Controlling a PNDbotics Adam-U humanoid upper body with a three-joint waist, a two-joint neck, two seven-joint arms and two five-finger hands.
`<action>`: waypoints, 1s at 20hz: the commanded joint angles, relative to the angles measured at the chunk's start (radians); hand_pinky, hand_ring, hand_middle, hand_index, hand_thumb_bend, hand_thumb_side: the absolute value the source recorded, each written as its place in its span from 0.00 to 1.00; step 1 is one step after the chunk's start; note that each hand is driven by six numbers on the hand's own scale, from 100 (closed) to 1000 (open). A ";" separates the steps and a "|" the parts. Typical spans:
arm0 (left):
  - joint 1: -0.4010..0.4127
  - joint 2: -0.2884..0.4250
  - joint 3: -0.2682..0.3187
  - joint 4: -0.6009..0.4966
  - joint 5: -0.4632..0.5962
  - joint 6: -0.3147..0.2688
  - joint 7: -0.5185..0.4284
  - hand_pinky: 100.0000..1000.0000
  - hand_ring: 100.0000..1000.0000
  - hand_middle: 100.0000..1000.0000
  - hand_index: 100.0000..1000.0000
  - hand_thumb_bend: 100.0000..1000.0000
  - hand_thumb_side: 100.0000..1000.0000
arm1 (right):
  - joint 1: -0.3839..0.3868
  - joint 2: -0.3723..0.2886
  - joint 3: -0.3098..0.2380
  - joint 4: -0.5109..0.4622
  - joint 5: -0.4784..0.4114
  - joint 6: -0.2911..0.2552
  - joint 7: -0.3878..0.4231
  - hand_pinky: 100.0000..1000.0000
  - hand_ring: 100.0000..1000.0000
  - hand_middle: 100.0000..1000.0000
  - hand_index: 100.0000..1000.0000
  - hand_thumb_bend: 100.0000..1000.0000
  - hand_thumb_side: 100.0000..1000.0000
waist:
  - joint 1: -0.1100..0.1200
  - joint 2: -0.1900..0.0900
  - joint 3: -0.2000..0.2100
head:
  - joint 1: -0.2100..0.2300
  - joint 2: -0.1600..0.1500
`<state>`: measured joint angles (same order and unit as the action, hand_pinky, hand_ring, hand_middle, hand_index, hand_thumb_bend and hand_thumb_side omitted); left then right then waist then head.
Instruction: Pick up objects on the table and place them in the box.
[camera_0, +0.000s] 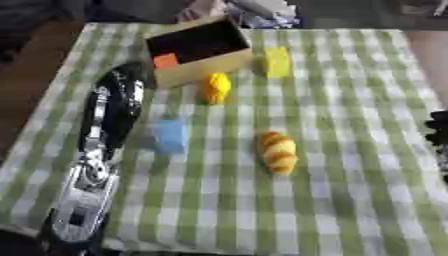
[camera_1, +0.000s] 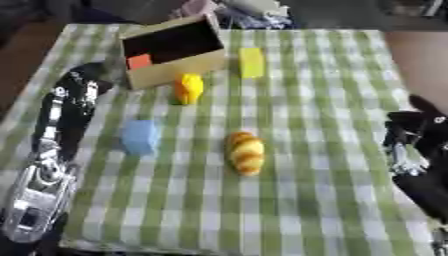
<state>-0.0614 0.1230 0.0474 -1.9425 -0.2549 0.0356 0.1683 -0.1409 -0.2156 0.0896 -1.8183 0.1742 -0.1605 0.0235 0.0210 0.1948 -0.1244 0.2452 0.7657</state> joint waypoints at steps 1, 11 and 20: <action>-0.003 0.011 0.007 -0.024 -0.005 0.000 -0.005 0.73 0.63 0.67 0.75 0.00 0.72 | -0.008 -0.008 -0.004 -0.011 -0.001 -0.002 0.003 0.64 0.71 0.68 0.93 0.00 0.41 | 0.003 -0.018 -0.001 | 0.006 0.004; 0.006 0.086 0.010 -0.050 -0.035 0.000 -0.040 0.74 0.66 0.71 0.78 0.01 0.65 | -0.007 -0.010 -0.004 -0.010 0.001 -0.002 0.005 0.64 0.71 0.68 0.93 0.00 0.41 | 0.005 -0.019 -0.003 | 0.010 0.004; 0.060 0.427 -0.005 -0.058 -0.212 -0.050 -0.334 0.76 0.70 0.75 0.84 0.18 0.41 | -0.003 -0.017 -0.003 -0.008 0.003 -0.001 0.010 0.64 0.71 0.68 0.93 0.00 0.41 | 0.017 -0.024 -0.008 | 0.002 0.004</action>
<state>0.0000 0.4821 0.0409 -1.9794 -0.4393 -0.0097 -0.1187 -0.1396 -0.2159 0.0896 -1.8170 0.1746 -0.1597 0.0294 0.0232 0.1946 -0.1316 0.2498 0.7657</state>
